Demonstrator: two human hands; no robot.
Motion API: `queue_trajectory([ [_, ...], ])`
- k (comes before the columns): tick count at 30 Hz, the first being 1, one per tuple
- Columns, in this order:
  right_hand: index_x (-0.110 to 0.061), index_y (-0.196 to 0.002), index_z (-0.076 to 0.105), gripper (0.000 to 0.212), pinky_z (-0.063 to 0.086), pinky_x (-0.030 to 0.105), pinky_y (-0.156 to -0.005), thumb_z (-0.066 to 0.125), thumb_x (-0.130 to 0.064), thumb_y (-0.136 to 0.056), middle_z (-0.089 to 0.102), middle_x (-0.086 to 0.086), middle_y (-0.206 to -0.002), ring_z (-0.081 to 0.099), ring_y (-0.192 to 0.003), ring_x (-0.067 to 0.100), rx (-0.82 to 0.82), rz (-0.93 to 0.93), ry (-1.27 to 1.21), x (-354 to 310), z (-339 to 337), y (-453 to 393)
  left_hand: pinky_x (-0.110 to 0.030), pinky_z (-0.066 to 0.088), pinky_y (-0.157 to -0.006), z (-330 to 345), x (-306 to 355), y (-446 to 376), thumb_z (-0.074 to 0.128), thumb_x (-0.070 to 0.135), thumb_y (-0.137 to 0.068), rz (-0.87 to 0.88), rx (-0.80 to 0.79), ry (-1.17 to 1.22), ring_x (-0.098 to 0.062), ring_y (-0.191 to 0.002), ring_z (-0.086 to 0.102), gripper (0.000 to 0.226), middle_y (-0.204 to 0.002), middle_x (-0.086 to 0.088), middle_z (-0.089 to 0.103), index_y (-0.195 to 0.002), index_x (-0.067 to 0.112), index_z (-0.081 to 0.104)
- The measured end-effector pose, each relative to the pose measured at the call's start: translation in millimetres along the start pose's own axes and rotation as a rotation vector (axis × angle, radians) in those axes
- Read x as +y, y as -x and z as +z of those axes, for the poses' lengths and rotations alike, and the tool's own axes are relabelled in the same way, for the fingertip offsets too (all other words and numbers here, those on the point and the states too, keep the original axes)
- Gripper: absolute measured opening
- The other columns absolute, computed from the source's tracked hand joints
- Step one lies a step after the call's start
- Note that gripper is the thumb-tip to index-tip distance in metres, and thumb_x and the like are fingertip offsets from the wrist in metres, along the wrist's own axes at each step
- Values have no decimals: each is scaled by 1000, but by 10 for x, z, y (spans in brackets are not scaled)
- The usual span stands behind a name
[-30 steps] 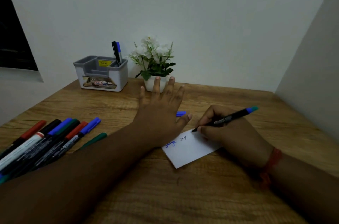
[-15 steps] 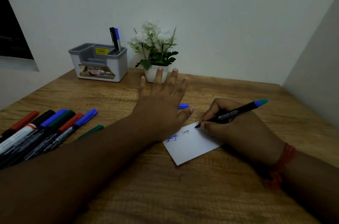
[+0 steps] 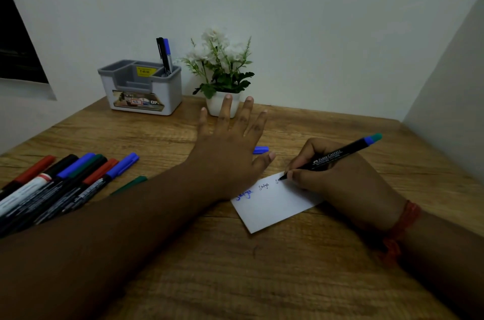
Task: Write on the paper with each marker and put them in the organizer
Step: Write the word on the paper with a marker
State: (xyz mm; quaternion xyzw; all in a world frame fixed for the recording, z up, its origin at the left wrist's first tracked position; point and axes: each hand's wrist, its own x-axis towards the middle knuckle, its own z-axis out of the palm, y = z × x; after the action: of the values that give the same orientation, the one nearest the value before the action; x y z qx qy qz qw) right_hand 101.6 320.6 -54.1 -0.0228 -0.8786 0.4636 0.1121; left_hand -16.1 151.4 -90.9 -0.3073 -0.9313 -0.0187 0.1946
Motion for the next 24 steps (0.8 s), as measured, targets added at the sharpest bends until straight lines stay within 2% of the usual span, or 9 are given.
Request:
queue_trajectory([
  [11,-12,-76,69,8,56,45,-81,76,-12,-80,76,0,-83,70,-84,18,-1,5,20,-7,7,-1,-67,-5,-114,0,1,0,5,71,-88,2,-1,-1,-31,-146,-29,79,-162,0,-26,-153,32,-17],
  [19,-16,-74,68,11,56,31,-71,77,-14,-80,74,-3,-80,69,-79,11,3,-44,75,-6,1,-4,-67,-7,-114,13,11,-10,9,71,-91,5,-11,14,-30,-145,-32,77,-161,1,-29,-152,33,-21],
  [24,-15,-74,69,9,57,39,-78,76,-13,-80,74,-2,-81,70,-82,13,-10,-33,77,-1,-27,-25,-67,-6,-114,-3,22,-9,5,71,-87,1,-15,3,-30,-145,-31,79,-161,1,-28,-152,33,-21],
])
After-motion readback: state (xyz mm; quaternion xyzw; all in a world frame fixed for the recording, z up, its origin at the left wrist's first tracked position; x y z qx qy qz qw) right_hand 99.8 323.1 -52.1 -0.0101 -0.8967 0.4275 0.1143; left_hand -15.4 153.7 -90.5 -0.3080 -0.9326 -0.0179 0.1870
